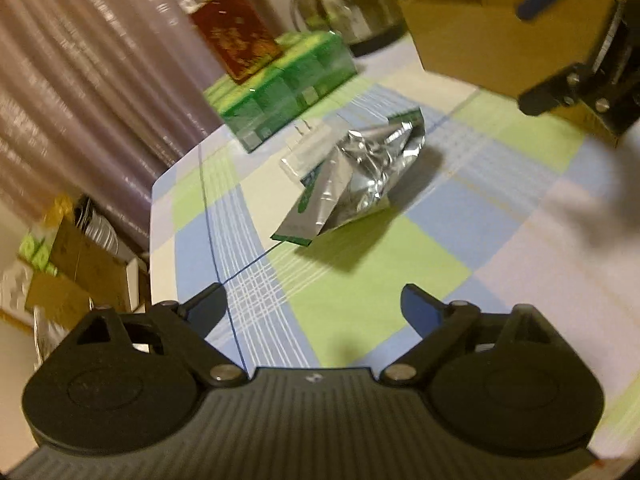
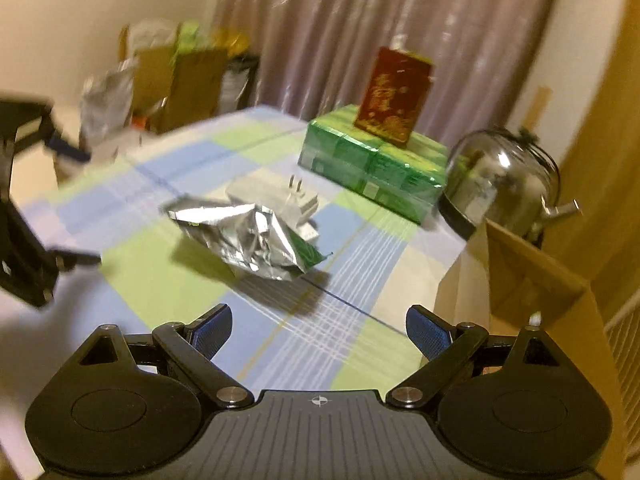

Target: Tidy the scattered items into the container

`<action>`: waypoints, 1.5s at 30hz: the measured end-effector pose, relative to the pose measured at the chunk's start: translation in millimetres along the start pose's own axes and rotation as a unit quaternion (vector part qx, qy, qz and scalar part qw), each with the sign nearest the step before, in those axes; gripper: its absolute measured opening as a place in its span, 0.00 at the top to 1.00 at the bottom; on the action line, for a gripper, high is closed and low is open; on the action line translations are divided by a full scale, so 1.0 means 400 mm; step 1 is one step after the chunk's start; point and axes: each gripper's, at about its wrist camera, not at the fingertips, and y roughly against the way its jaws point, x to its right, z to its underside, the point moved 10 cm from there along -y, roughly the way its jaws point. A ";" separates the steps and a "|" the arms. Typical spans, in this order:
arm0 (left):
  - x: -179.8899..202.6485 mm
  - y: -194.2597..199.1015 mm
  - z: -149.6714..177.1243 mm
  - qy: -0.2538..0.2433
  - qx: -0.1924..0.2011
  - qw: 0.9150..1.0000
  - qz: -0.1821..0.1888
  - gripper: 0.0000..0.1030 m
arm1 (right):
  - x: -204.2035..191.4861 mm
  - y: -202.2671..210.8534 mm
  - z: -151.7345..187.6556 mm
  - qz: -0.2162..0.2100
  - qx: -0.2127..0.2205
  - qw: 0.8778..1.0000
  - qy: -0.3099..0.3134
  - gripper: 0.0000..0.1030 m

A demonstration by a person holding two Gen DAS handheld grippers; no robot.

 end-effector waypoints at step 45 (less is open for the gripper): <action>0.121 -0.103 -0.003 -0.161 0.033 0.986 0.018 0.94 | -0.080 -0.231 0.085 0.027 -0.082 0.952 0.294 0.78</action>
